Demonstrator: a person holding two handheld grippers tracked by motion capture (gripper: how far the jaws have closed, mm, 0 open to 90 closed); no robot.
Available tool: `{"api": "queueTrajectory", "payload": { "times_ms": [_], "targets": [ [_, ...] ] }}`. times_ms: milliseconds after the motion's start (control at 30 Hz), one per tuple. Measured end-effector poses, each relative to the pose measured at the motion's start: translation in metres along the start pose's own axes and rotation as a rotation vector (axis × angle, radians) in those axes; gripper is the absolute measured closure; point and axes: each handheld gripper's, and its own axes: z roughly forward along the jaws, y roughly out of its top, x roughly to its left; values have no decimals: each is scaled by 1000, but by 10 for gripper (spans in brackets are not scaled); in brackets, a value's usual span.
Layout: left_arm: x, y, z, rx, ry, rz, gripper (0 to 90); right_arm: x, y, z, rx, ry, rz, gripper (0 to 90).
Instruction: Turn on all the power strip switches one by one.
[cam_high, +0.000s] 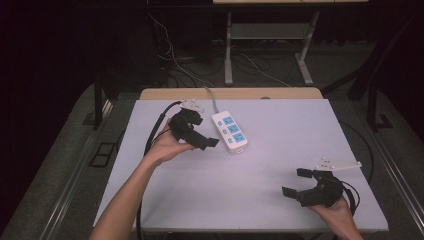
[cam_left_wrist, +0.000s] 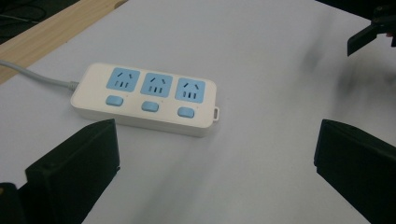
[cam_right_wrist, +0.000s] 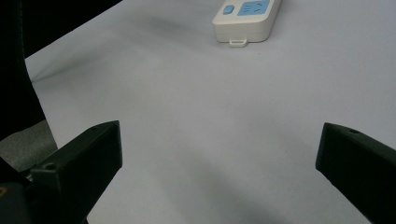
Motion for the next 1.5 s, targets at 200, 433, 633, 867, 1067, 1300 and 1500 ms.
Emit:
{"api": "queueTrajectory", "payload": {
  "times_ms": [200,433,633,867,1067,1300,1500],
  "targets": [
    [7,7,11,25,4,2,0,0,0,0,-2,-2,1,3],
    [12,12,26,38,15,-6,0,-1,0,0,-1,-1,-1,3],
    [16,13,37,48,14,-13,53,-1,0,0,-4,0,0,3],
    [19,11,51,66,24,-19,248,-1,0,0,-5,-1,3,3],
    [21,12,56,48,50,-24,420,-1,0,0,-6,-2,1,3],
    [25,16,64,35,47,-43,694,-1,0,1,-1,2,-1,3],
    [28,20,72,35,10,-57,883,-1,0,1,3,7,-4,3]
  ]
}}
